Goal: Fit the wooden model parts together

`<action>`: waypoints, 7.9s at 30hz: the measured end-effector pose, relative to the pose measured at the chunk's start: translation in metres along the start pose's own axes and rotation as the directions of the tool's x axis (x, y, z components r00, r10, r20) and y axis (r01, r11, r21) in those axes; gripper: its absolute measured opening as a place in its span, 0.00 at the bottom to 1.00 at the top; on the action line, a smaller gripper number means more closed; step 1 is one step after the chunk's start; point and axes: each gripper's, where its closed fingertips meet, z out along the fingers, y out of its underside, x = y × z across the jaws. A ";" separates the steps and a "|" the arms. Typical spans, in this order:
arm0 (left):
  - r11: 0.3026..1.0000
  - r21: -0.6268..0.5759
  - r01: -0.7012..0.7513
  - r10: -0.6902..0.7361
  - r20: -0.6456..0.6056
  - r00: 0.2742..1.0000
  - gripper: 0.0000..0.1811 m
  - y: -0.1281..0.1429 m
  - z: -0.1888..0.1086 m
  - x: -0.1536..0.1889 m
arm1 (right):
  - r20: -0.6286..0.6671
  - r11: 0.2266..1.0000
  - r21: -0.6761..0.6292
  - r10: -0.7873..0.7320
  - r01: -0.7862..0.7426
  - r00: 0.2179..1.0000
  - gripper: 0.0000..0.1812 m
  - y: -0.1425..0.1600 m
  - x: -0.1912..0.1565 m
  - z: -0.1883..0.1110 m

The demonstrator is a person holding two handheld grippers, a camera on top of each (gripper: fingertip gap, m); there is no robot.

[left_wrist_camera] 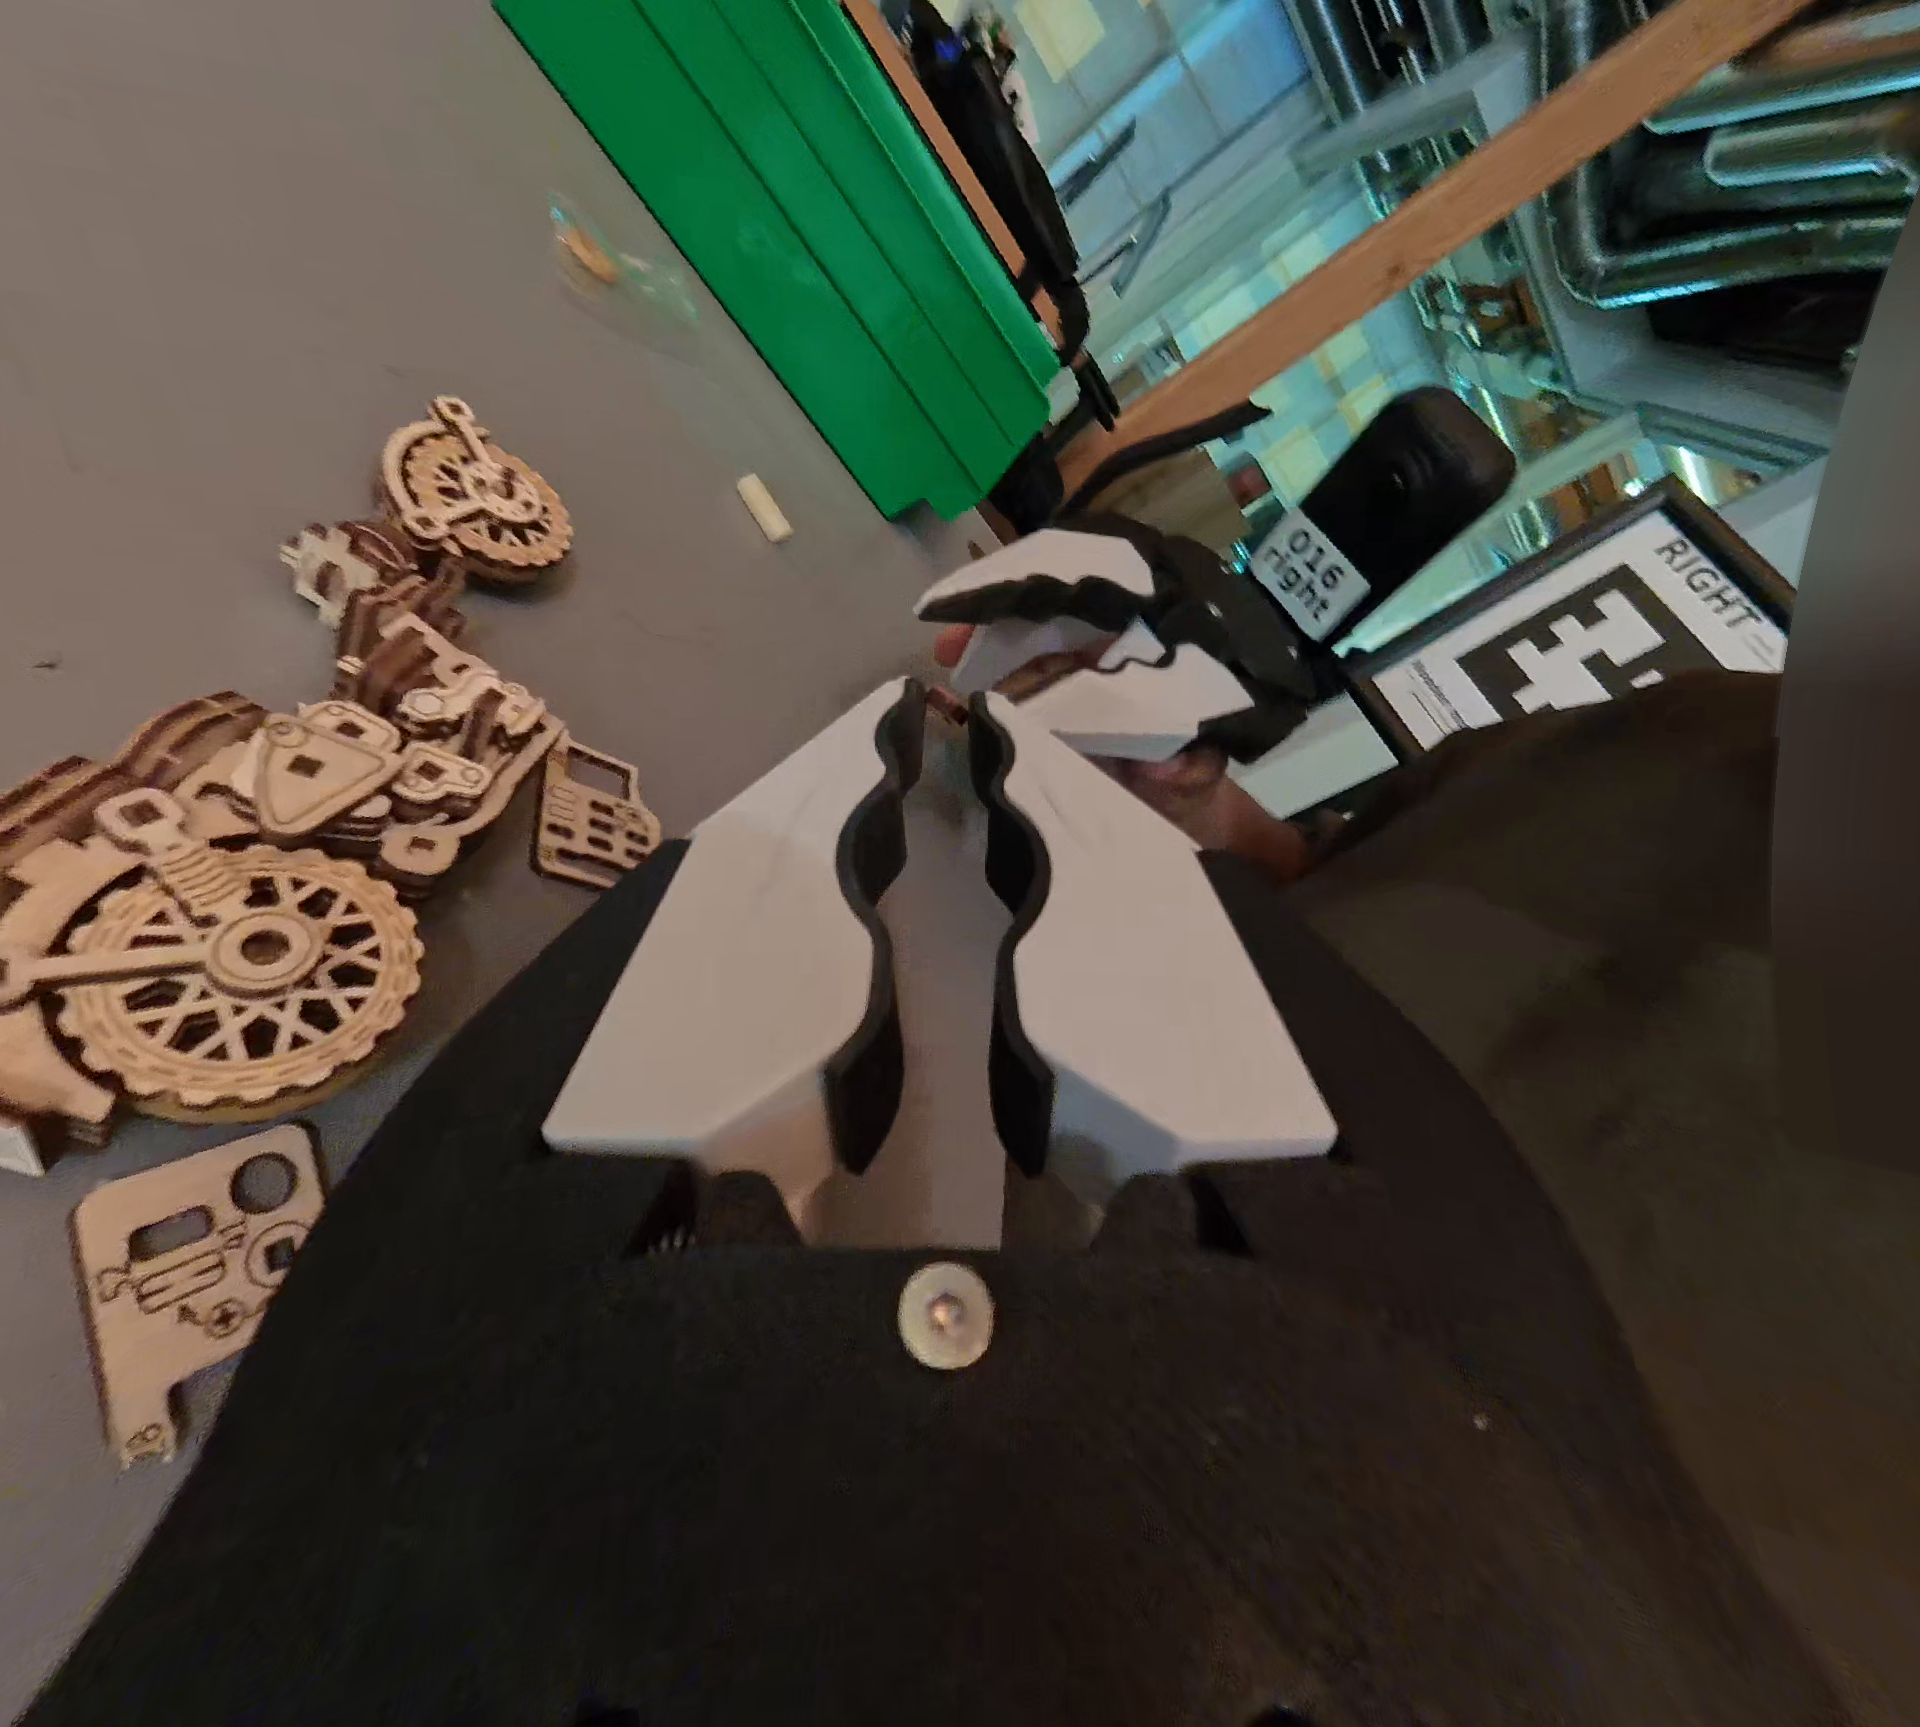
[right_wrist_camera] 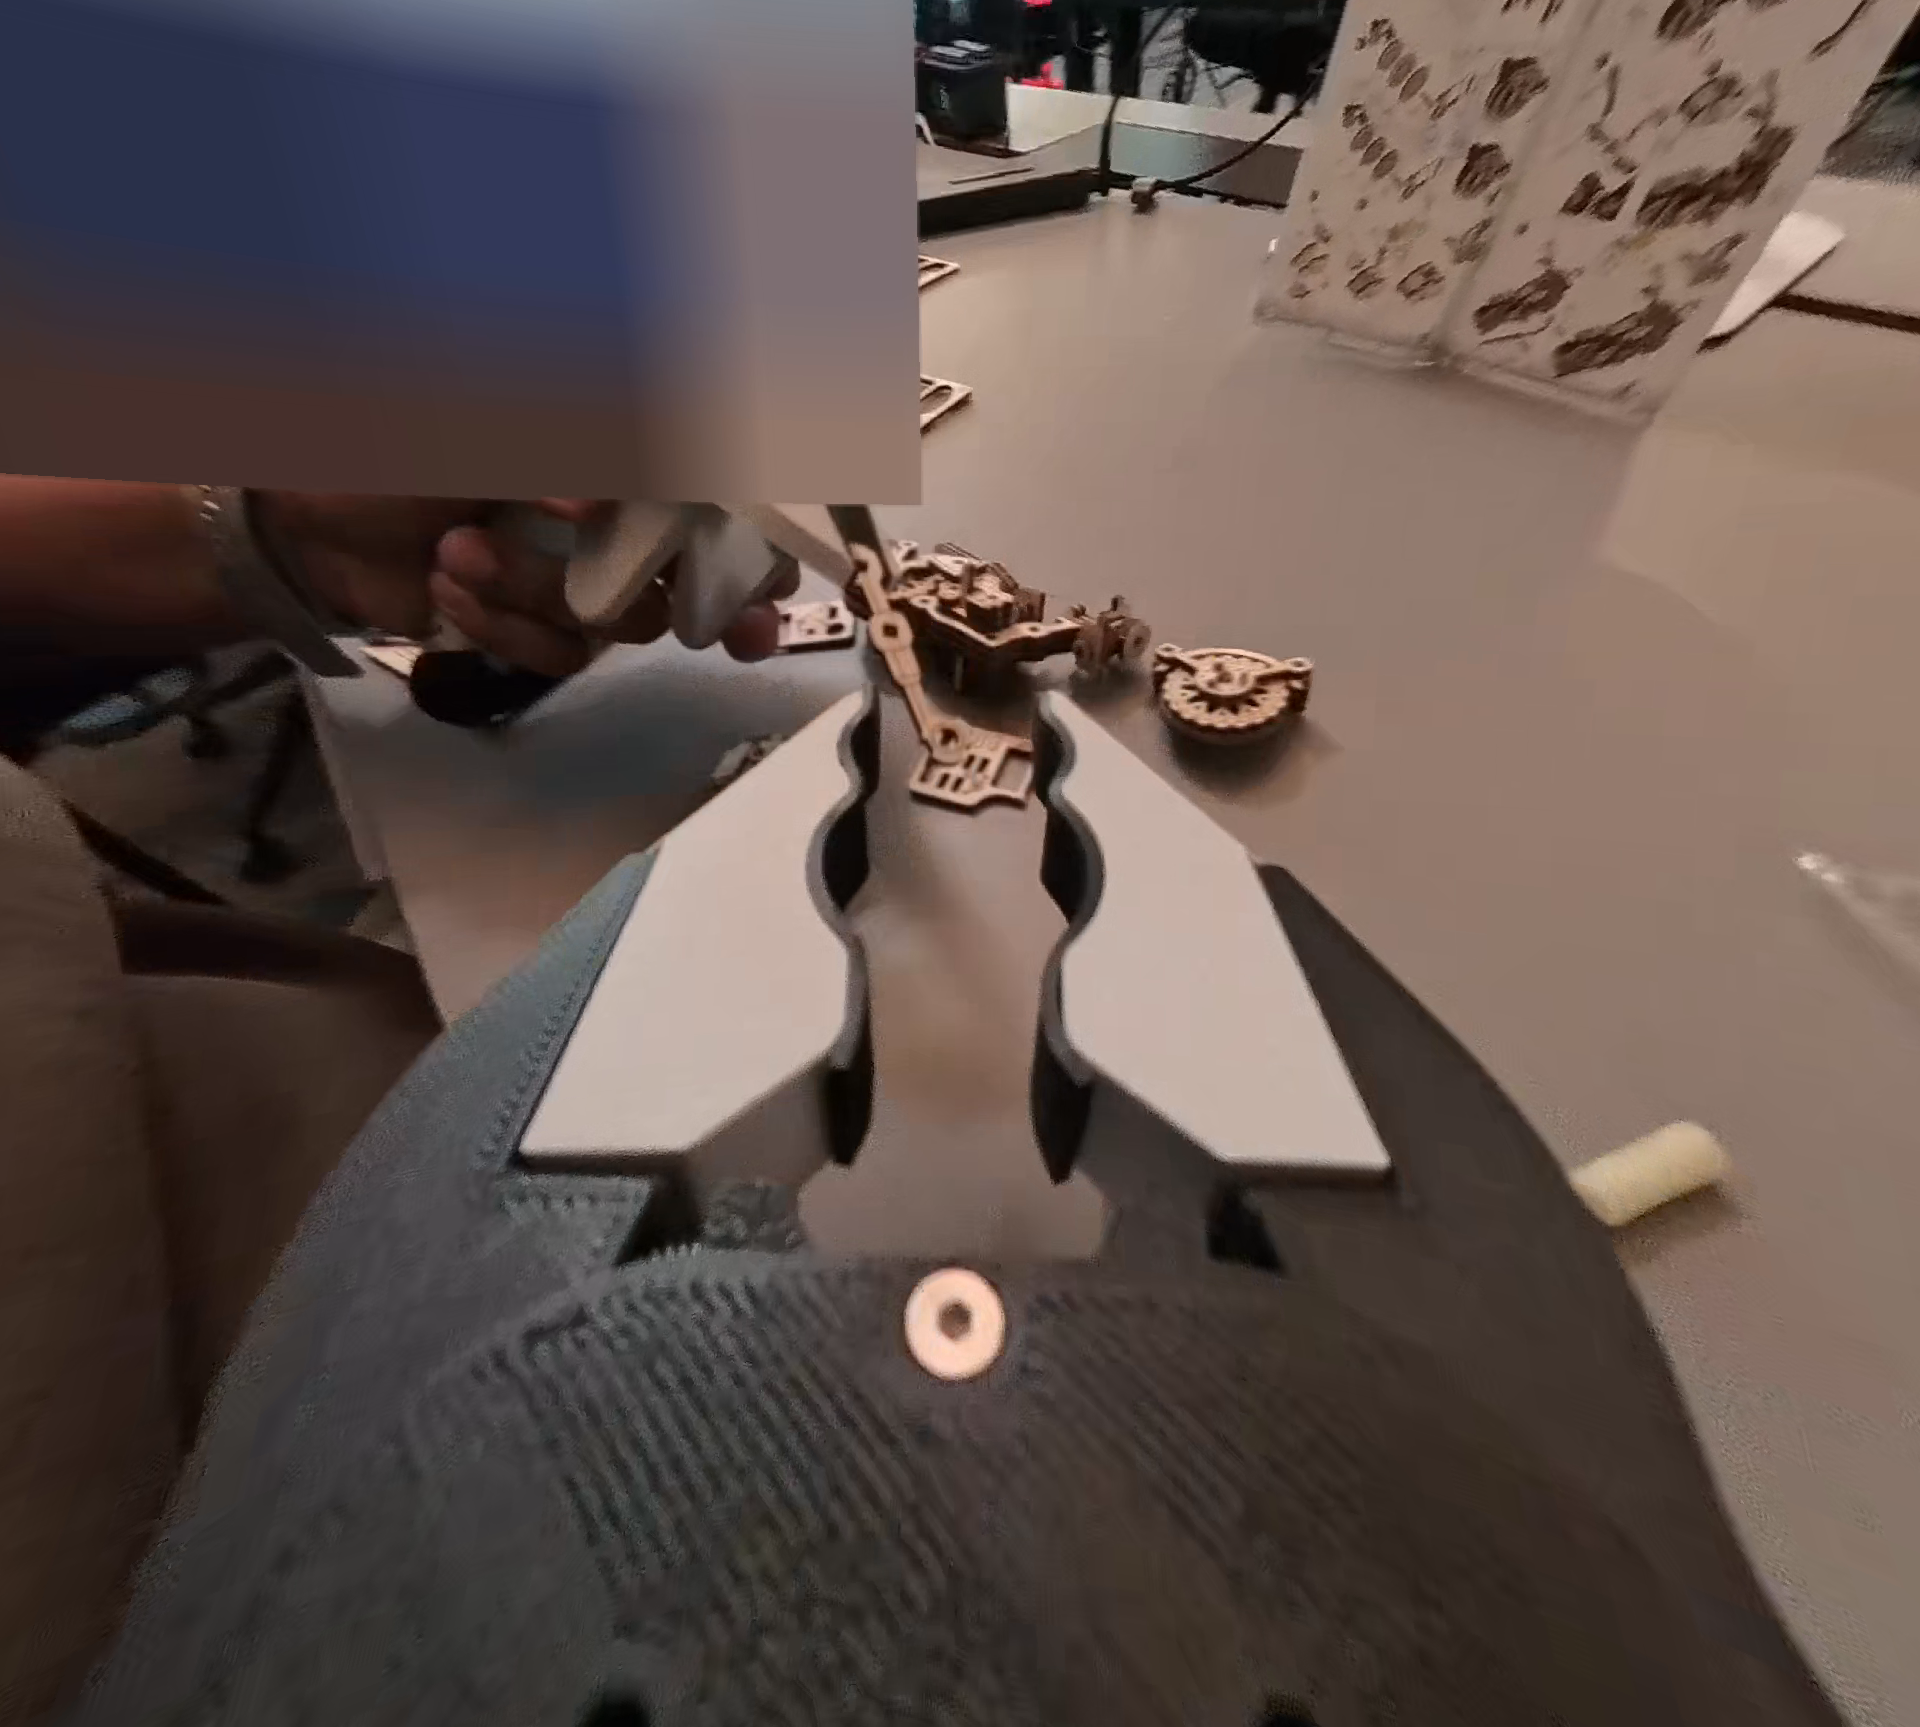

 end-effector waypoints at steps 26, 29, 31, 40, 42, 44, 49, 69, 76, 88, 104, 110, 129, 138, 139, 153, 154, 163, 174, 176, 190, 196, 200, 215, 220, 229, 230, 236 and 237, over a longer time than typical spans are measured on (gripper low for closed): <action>0.994 -0.114 0.001 -0.022 -0.183 0.983 0.03 0.018 0.002 0.020 | 0.218 1.000 0.008 0.026 -0.028 0.976 0.03 0.001 -0.033 -0.001; 0.993 -0.117 -0.005 -0.017 -0.187 0.982 0.03 0.019 0.002 0.021 | 0.228 0.999 0.008 0.034 -0.037 0.973 0.06 0.001 -0.034 -0.001; 0.993 -0.120 -0.004 -0.020 -0.191 0.981 0.03 0.020 0.002 0.022 | 0.230 0.999 -0.001 0.036 -0.037 0.973 0.04 0.002 -0.035 0.000; 0.993 -0.111 -0.030 0.010 -0.170 0.985 0.05 0.020 0.003 0.020 | 0.228 0.999 0.007 0.043 -0.045 0.973 0.03 0.000 -0.033 -0.001; 0.992 -0.121 -0.045 0.029 -0.135 0.990 0.11 0.021 0.004 0.015 | 0.216 0.999 0.011 0.046 -0.050 0.975 0.04 -0.001 -0.030 -0.001; 0.990 -0.123 -0.072 0.058 -0.109 0.992 0.16 0.020 0.003 0.013 | 0.200 0.999 0.011 0.051 -0.054 0.979 0.03 -0.001 -0.027 -0.001; 0.970 -0.098 -0.221 0.227 0.056 0.972 0.26 -0.002 -0.009 -0.002 | 0.148 0.999 -0.003 0.044 -0.044 0.988 0.03 0.002 -0.018 0.001; 0.806 -0.451 -0.383 0.563 0.388 0.729 0.31 -0.011 -0.031 -0.094 | 0.115 0.998 -0.025 0.056 -0.054 0.992 0.04 0.006 -0.013 0.006; 0.799 -0.483 -0.359 0.554 0.359 0.751 0.27 -0.002 -0.028 -0.096 | 0.106 0.998 -0.032 0.058 -0.055 0.993 0.04 0.007 -0.012 0.008; 0.702 -0.534 -0.471 0.684 0.322 0.654 0.24 0.004 -0.027 -0.089 | 0.021 0.995 -0.060 0.083 -0.082 0.996 0.04 0.013 0.004 0.008; 0.357 -0.690 -0.629 0.933 0.294 0.206 0.24 0.007 -0.023 -0.084 | -0.289 0.985 -0.144 -0.129 0.090 0.949 0.04 0.015 0.025 0.037; 0.377 -0.688 -0.620 0.924 0.322 0.204 0.24 0.004 -0.024 -0.085 | -0.349 0.979 -0.148 -0.183 0.139 0.919 0.04 0.010 0.029 0.042; 0.387 -0.656 -0.648 0.916 0.353 0.190 0.24 -0.003 -0.021 -0.072 | -0.429 0.962 -0.154 -0.269 0.224 0.862 0.04 0.001 0.031 0.054; 0.392 -0.649 -0.652 0.913 0.359 0.191 0.24 -0.004 -0.020 -0.070 | -0.434 0.963 -0.147 -0.266 0.224 0.861 0.04 0.000 0.031 0.053; 0.394 -0.648 -0.651 0.912 0.361 0.193 0.24 -0.004 -0.020 -0.071 | -0.434 0.963 -0.147 -0.267 0.225 0.860 0.04 -0.001 0.031 0.053; 0.399 -0.644 -0.653 0.910 0.366 0.195 0.24 -0.004 -0.020 -0.070 | -0.443 0.965 -0.146 -0.260 0.217 0.858 0.04 -0.001 0.033 0.053; 0.399 -0.643 -0.654 0.910 0.366 0.196 0.24 -0.004 -0.020 -0.070 | -0.442 0.965 -0.147 -0.261 0.218 0.858 0.04 0.000 0.033 0.053; 0.399 -0.640 -0.657 0.910 0.368 0.194 0.24 -0.005 -0.020 -0.068 | -0.447 0.966 -0.148 -0.255 0.210 0.857 0.04 0.000 0.034 0.053; 0.397 -0.637 -0.661 0.910 0.367 0.193 0.24 -0.004 -0.019 -0.067 | -0.443 0.976 -0.141 -0.211 0.165 0.871 0.04 0.002 0.035 0.053; 0.397 -0.636 -0.662 0.910 0.367 0.193 0.24 -0.004 -0.018 -0.067 | -0.440 0.978 -0.139 -0.202 0.155 0.875 0.04 0.002 0.035 0.053; 0.398 -0.628 -0.669 0.909 0.369 0.193 0.24 -0.005 -0.018 -0.066 | -0.432 0.987 -0.120 -0.148 0.106 0.890 0.04 0.002 0.034 0.054; 0.397 -0.626 -0.671 0.909 0.370 0.193 0.24 -0.005 -0.017 -0.065 | -0.432 0.990 -0.115 -0.128 0.087 0.892 0.04 0.002 0.035 0.053; 0.399 -0.626 -0.670 0.908 0.371 0.193 0.24 -0.005 -0.018 -0.066 | -0.431 0.990 -0.113 -0.124 0.082 0.894 0.04 0.002 0.035 0.053; 0.399 -0.621 -0.675 0.908 0.373 0.193 0.24 -0.005 -0.016 -0.064 | -0.426 0.995 -0.096 -0.069 0.031 0.902 0.04 0.003 0.036 0.053; 0.397 -0.620 -0.677 0.908 0.372 0.192 0.24 -0.005 -0.016 -0.063 | -0.430 0.996 -0.087 -0.054 0.018 0.901 0.04 0.002 0.037 0.053; 0.398 -0.618 -0.678 0.907 0.374 0.193 0.24 -0.005 -0.016 -0.063 | -0.427 0.997 -0.080 -0.033 -0.001 0.904 0.04 0.002 0.037 0.053; 0.399 -0.617 -0.679 0.907 0.374 0.193 0.24 -0.005 -0.015 -0.063 | -0.426 0.997 -0.080 -0.031 -0.003 0.904 0.04 0.003 0.037 0.053; 0.399 -0.615 -0.680 0.907 0.374 0.194 0.24 -0.005 -0.015 -0.062 | -0.425 0.997 -0.077 -0.023 -0.011 0.905 0.04 0.003 0.037 0.053; 0.399 -0.615 -0.680 0.907 0.374 0.193 0.24 -0.005 -0.015 -0.062 | -0.425 0.997 -0.077 -0.022 -0.012 0.905 0.04 0.003 0.037 0.053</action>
